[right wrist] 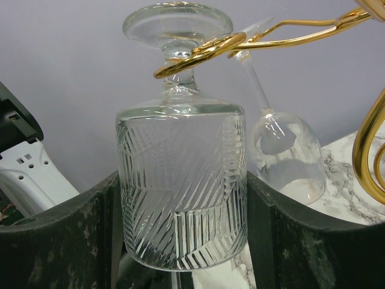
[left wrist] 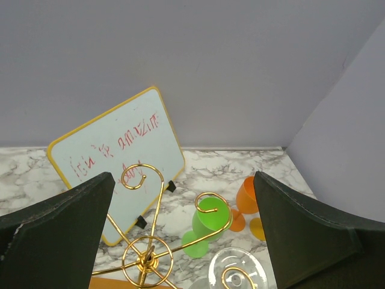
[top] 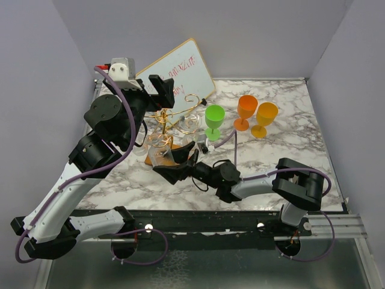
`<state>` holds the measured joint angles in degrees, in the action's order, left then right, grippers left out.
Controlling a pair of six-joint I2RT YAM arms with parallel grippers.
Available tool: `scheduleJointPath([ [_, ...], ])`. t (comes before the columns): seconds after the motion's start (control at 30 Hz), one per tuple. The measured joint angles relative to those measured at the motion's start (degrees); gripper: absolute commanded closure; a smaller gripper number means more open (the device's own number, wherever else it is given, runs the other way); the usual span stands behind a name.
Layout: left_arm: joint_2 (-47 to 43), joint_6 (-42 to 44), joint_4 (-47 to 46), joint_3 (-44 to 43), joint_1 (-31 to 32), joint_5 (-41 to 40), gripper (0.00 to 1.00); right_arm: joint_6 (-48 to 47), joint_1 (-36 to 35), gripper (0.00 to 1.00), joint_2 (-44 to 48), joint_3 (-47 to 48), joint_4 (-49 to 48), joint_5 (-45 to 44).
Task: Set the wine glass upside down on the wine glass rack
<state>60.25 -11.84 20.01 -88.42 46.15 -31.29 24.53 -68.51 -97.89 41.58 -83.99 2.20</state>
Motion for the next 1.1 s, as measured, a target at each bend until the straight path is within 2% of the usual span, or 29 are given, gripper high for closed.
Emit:
scheduleJointPath([
  [0.53,0.04,-0.11,0.07,0.0,0.0,0.0,0.01,-4.39,0.0,0.99,0.11,-1.51,-1.7,-0.04],
  [1.1,1.07,0.11,0.72,0.0,0.0,-0.02,0.01,-13.09,0.0,0.99,0.09,-1.49,-1.64,-0.31],
])
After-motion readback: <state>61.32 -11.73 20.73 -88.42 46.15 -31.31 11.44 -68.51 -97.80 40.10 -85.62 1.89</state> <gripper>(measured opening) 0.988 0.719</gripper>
